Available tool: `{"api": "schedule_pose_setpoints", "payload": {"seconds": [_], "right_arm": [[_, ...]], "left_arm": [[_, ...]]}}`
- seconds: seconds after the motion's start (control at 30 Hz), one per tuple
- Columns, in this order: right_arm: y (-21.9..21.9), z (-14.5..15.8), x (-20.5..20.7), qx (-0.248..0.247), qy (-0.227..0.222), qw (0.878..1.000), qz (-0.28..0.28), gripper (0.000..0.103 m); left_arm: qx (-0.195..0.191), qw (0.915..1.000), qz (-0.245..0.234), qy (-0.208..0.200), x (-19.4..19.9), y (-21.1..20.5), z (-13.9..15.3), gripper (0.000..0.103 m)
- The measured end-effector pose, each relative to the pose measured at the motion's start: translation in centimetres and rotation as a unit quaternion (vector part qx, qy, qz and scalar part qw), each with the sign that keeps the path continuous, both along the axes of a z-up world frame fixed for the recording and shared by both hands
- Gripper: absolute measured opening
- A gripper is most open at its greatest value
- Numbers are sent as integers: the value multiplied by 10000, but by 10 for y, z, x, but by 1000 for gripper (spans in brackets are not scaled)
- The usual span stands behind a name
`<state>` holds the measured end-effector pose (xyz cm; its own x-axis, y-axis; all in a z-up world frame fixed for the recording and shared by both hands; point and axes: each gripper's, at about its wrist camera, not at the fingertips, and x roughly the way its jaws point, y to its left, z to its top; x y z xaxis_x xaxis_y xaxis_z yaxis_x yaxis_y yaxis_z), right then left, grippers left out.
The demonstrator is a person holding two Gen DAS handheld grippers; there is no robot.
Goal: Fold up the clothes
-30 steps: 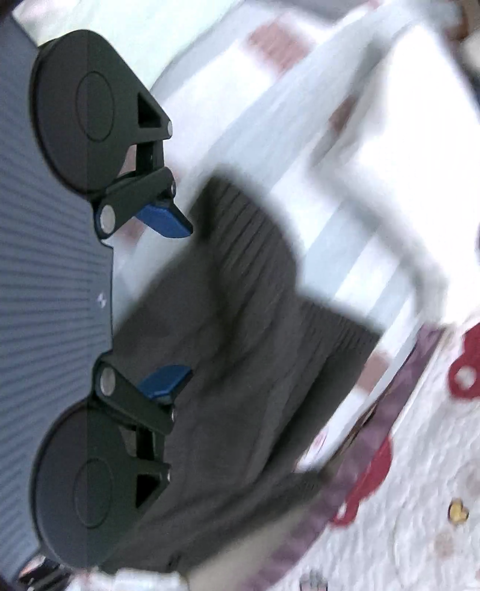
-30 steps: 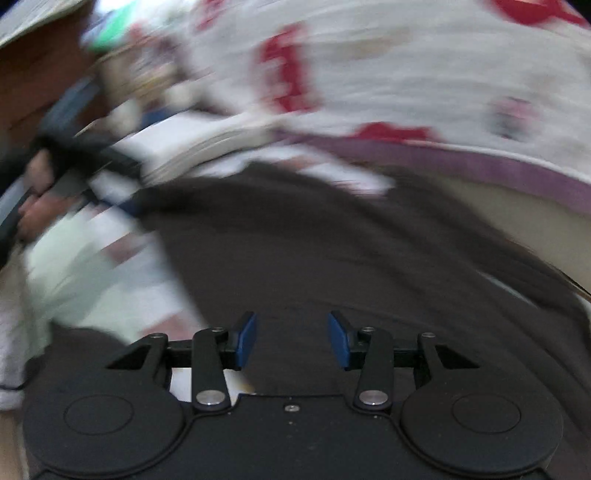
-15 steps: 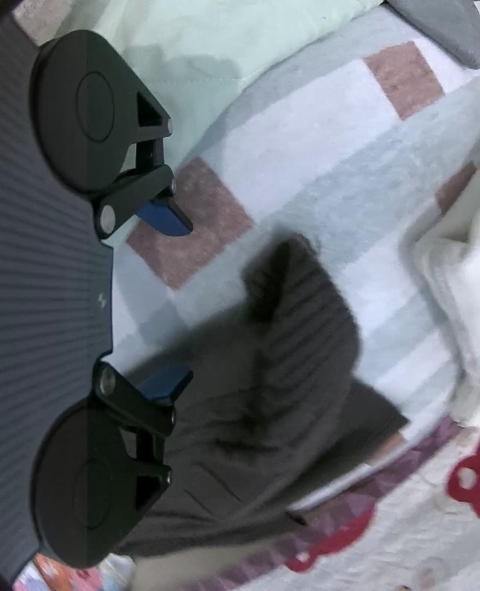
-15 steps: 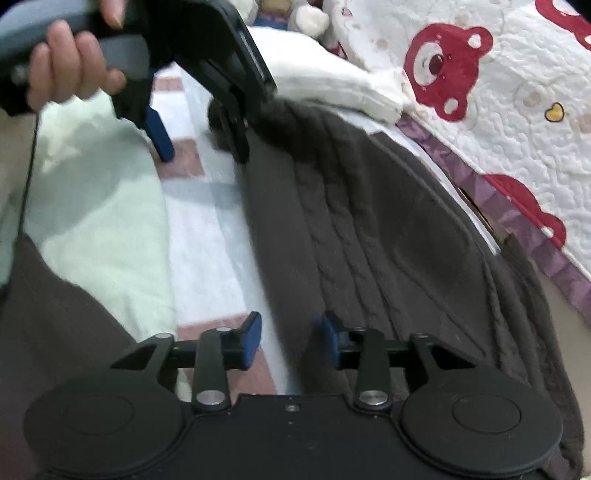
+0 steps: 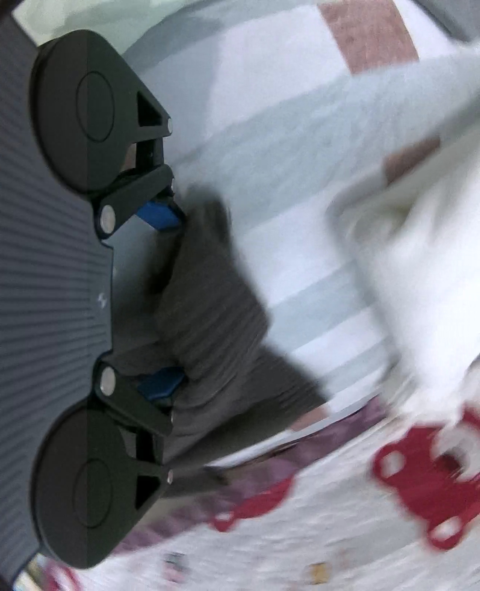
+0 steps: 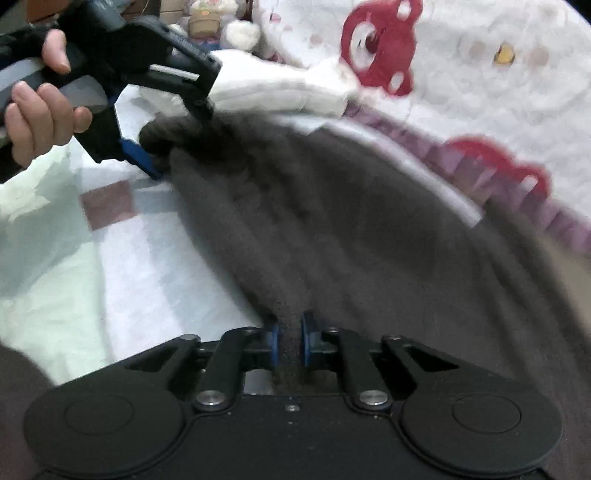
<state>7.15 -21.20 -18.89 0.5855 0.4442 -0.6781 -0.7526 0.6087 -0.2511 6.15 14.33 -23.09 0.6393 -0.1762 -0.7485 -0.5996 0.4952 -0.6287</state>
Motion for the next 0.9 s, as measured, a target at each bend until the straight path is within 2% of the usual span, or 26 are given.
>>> {"api": "schedule_pose_setpoints", "payload": {"seconds": [0.03,0.1,0.17,0.2,0.27,0.43,0.6,0.67,0.7,0.73,0.8,0.87,0.9], "right_arm": [[-1,10,-7,44,-220,9997,11,12],[-6,31,-17,303,-256,9992,-83,12],[-17,41,-20,644,114,9975,-281,12],[-23,43,-20,791,317,9957,-374,12],[-31,38,-20,803,520,9943,-477,11],[-26,25,-44,-191,141,9996,-139,11],[-37,19,-42,-21,311,9974,-652,12],[-38,14,-42,-97,291,9972,-687,14],[-38,12,-44,-140,253,9974,-658,14],[-37,11,-45,-182,228,9975,-638,14],[-38,10,-46,-205,215,9975,-646,14],[-41,12,-46,-148,331,9968,-707,14],[-43,17,-48,-103,390,9966,-715,14]], "left_arm": [[-221,9996,171,-46,-6,8,-3,77],[-705,9968,340,-172,-16,19,-9,78],[-1157,9931,133,-162,-20,16,-14,78],[-1238,9923,-31,-75,-21,11,-16,78],[-1133,9931,-289,82,-17,-1,-16,78],[-936,9943,-499,59,-5,-12,-11,80],[-817,9960,-356,-51,3,-9,-11,79],[-411,9972,-618,-68,8,-15,-6,57],[-193,9971,-728,-99,10,-18,-3,29],[116,9970,-711,-265,7,-17,10,11],[733,9932,-675,-594,0,-15,35,9],[1346,9846,-636,-921,-7,-13,61,8],[1686,9779,-595,-1081,-11,-12,74,0]]}}
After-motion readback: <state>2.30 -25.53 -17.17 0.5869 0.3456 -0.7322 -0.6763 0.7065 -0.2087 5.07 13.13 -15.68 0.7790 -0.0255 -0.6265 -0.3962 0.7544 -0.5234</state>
